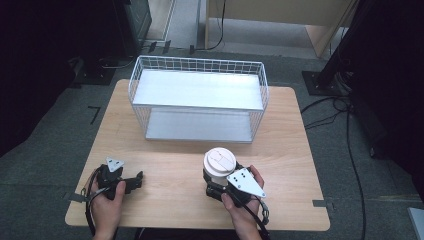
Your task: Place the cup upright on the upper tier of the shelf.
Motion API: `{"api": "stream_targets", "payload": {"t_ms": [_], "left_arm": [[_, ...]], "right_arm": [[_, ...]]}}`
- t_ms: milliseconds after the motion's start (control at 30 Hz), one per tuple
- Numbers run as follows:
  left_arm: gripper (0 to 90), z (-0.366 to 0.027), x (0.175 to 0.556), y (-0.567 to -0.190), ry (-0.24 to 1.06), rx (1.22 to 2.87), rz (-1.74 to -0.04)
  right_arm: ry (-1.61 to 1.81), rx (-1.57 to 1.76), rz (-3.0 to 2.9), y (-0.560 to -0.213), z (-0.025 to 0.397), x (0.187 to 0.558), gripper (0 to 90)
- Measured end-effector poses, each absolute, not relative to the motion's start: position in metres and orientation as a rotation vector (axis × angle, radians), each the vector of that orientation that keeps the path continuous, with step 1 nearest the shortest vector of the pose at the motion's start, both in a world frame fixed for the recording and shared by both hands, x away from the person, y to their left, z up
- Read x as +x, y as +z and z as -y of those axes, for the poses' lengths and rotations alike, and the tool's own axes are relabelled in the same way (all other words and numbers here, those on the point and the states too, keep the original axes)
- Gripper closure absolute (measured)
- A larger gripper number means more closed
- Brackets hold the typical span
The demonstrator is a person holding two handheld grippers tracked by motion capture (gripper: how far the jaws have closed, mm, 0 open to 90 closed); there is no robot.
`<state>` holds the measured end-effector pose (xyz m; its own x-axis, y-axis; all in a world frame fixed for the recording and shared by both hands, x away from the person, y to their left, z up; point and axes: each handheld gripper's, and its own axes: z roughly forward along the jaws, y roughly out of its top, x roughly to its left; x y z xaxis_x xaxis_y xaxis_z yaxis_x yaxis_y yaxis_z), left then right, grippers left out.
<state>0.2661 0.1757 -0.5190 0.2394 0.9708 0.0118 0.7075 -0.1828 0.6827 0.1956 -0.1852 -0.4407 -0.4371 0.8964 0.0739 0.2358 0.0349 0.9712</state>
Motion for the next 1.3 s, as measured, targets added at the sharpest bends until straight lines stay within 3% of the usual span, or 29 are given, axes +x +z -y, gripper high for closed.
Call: {"api": "stream_targets", "payload": {"t_ms": [433,1300], "left_arm": [[0.0,-0.176,0.266,-0.519,0.619,1.961,-1.529],[0.0,-0.176,0.266,-0.519,0.617,1.965,-1.528]], "right_arm": [[1.478,1.098,-1.634,-0.408,0.183,0.207,14.4],[1.504,0.973,-1.381,-0.306,0.181,0.259,14.5]]}}
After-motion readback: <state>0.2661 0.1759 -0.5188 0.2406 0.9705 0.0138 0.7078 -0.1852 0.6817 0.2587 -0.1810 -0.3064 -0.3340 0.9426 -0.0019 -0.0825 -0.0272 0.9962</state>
